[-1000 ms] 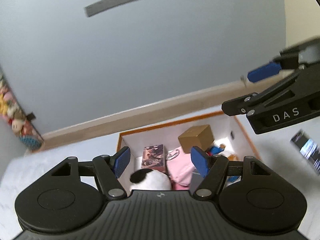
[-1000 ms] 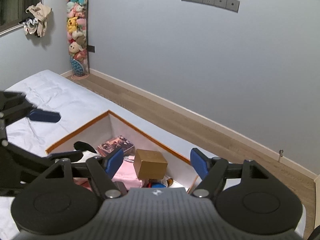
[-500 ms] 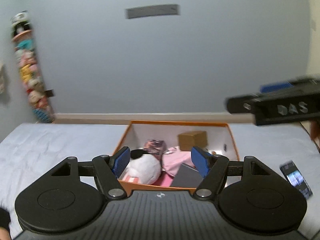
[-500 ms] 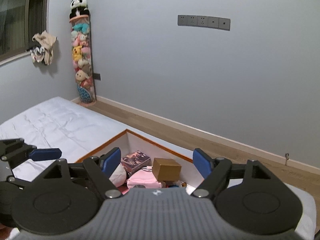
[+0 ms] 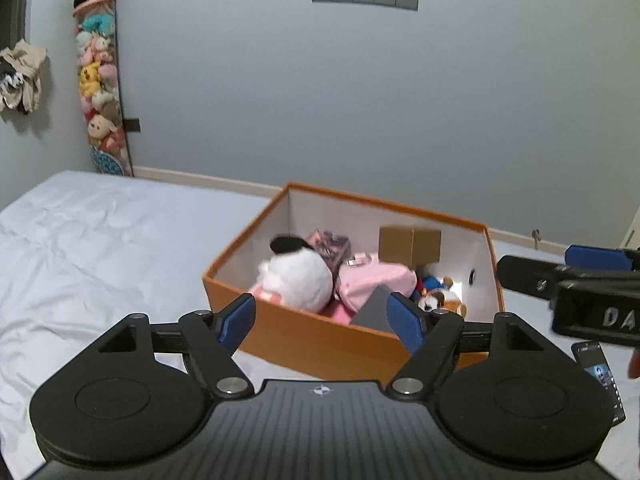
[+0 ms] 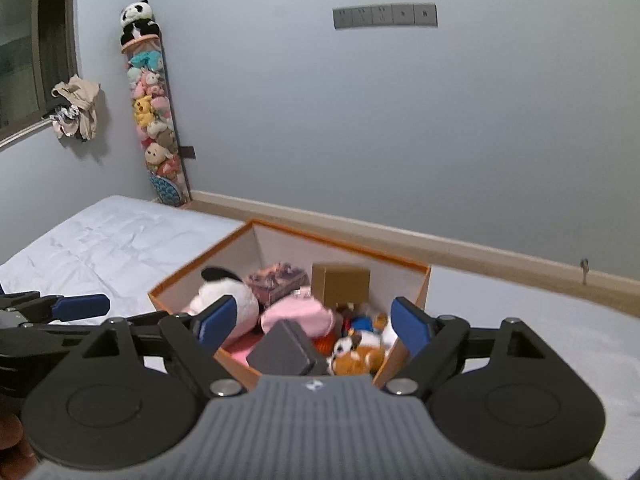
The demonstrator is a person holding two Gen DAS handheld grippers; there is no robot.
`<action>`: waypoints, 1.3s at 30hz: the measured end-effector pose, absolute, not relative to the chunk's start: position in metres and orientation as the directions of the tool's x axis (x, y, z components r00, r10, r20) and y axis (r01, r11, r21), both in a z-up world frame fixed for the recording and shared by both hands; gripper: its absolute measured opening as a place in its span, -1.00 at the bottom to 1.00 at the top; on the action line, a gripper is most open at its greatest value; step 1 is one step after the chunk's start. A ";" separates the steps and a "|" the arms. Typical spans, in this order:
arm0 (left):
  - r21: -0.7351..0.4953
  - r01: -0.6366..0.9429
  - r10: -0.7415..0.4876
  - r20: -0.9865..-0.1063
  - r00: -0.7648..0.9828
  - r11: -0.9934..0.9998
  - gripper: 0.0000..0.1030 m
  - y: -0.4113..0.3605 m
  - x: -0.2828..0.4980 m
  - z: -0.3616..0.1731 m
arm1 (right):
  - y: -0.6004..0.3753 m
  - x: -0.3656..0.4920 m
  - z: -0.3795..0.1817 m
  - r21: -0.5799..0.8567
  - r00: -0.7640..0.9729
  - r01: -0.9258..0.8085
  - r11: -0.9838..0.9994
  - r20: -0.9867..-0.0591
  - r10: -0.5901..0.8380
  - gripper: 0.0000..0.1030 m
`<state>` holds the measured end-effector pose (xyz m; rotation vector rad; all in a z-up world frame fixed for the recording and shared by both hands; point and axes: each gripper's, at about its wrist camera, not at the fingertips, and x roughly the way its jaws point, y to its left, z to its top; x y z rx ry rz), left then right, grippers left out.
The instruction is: Organize objects
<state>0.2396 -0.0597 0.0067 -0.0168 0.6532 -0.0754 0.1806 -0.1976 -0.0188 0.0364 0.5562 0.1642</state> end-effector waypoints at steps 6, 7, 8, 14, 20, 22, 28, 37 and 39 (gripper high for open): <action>0.021 0.040 -0.017 -0.652 0.758 0.999 0.70 -0.066 0.243 -0.018 | -0.190 0.190 -0.051 0.042 0.816 -0.120 0.992 -0.565 0.123 0.70; 0.024 0.042 -0.016 -0.656 0.755 0.999 0.70 -0.066 0.243 -0.022 | -0.191 0.192 -0.056 0.046 0.812 -0.114 0.992 -0.572 0.119 0.72; 0.025 0.043 -0.016 -0.660 0.751 0.999 0.70 -0.065 0.243 -0.025 | -0.192 0.195 -0.060 0.053 0.807 -0.109 0.993 -0.579 0.119 0.73; 0.031 0.043 -0.010 -0.680 0.733 0.999 0.70 -0.066 0.243 -0.037 | -0.190 0.204 -0.078 0.059 0.783 -0.097 0.994 -0.611 0.113 0.73; 0.028 0.044 -0.013 -0.691 0.723 0.999 0.70 -0.067 0.244 -0.041 | -0.192 0.206 -0.086 0.061 0.776 -0.081 0.995 -0.623 0.101 0.73; 0.031 0.042 -0.009 -0.690 0.724 0.999 0.70 -0.067 0.243 -0.040 | -0.192 0.205 -0.087 0.063 0.774 -0.077 0.995 -0.625 0.099 0.73; 0.031 0.038 -0.006 -0.689 0.724 0.999 0.70 -0.068 0.241 -0.039 | -0.192 0.203 -0.087 0.062 0.773 -0.073 0.995 -0.627 0.096 0.74; 0.047 0.047 -0.001 -0.693 0.721 0.998 0.70 -0.070 0.235 -0.037 | -0.194 0.198 -0.088 0.066 0.771 -0.065 0.996 -0.630 0.092 0.74; 0.048 0.047 -0.001 -0.693 0.721 0.998 0.69 -0.070 0.235 -0.038 | -0.194 0.196 -0.089 0.070 0.770 -0.063 0.996 -0.631 0.093 0.74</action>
